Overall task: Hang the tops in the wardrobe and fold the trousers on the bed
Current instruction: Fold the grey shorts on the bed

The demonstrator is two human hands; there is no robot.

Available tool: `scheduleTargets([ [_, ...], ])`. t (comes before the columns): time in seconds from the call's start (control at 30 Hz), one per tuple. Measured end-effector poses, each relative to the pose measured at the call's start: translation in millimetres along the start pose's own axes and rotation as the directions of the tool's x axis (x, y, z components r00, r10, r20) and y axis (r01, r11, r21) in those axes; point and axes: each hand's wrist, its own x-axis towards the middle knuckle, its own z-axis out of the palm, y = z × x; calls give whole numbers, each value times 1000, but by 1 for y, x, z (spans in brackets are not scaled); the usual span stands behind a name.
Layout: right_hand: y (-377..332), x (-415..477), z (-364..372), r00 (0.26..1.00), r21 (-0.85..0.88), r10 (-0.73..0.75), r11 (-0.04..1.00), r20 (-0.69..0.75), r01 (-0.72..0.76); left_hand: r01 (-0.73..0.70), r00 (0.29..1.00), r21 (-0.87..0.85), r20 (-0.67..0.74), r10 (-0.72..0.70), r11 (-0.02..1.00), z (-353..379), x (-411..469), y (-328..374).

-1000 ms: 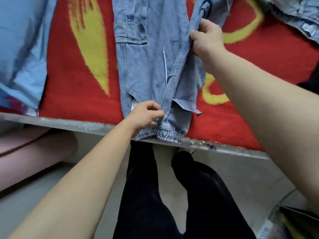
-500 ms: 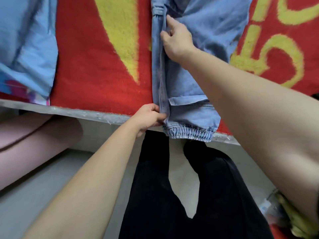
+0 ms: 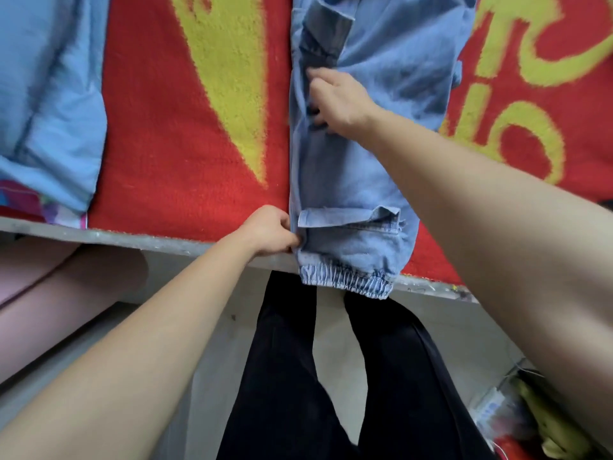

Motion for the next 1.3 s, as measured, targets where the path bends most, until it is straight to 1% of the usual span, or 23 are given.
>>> scheduleTargets([
  [0.03,1,-1,-9,999,-8,11,1000,-54,-11,-2,1000,135,-17,4,991,-8,0,7],
  [0.07,5,0,-18,993,-30,17,999,-118,-20,2,996,212,-82,16,977,-16,1,16],
  [0.1,9,2,-27,984,-37,26,999,-174,-33,-3,982,232,-182,47,973,-25,2,26],
  [0.13,12,4,-36,977,-18,37,999,-208,-42,-27,949,205,-302,90,978,-35,4,39],
  [0.17,14,7,-45,973,5,59,998,-225,-60,-75,898,158,-418,136,985,-46,7,53],
  [0.23,13,13,-64,965,24,93,996,-247,-89,-205,791,87,-572,217,975,-70,13,85],
  [0.3,11,18,-82,958,15,97,995,-269,-96,-293,729,99,-621,290,951,-92,19,116],
  [0.37,9,25,-98,940,25,105,994,-324,-102,-325,701,174,-616,361,929,-111,24,143],
  [0.47,7,39,-120,888,200,205,971,-412,-131,-333,652,313,-604,457,889,-131,32,175],
  [0.53,7,53,-136,846,302,260,945,-466,-125,-320,615,430,-583,530,844,-140,42,194],
  [0.57,9,61,-144,820,347,284,931,-497,-112,-297,615,483,-563,552,823,-143,49,204],
  [0.6,11,70,-152,791,387,304,917,-531,-92,-267,632,530,-534,561,805,-147,57,213],
  [0.67,15,87,-170,737,433,327,900,-591,-51,-214,693,588,-472,545,780,-153,77,229],
  [0.77,21,115,-202,664,486,391,873,-637,-48,-175,787,539,-427,446,824,-158,106,243],
  [0.83,25,129,-223,629,594,467,804,-621,-11,-125,816,560,-412,406,819,-156,118,244],
  [0.93,29,143,-248,661,768,561,640,-498,35,-92,836,580,-396,379,809,-157,126,242],
  [0.97,30,145,-255,669,816,577,572,-469,78,-87,843,575,-392,367,814,-158,127,241],
  [1.03,30,150,-270,694,877,574,445,-435,181,-79,855,575,-382,352,814,-160,127,241],
  [1.1,25,153,-284,739,903,537,355,-407,240,-78,860,574,-375,346,815,-160,127,241],
  [1.13,22,156,-291,765,910,510,336,-393,243,-78,862,567,-375,341,820,-161,127,240],
  [1.2,17,165,-303,818,916,450,336,-359,218,-76,866,549,-378,328,832,-161,128,240],
  [1.27,8,173,-309,857,911,397,372,-329,178,-73,871,539,-375,317,839,-163,128,240],
  [1.3,4,178,-310,862,900,383,403,-332,167,-74,872,537,-374,317,840,-163,128,240],
])
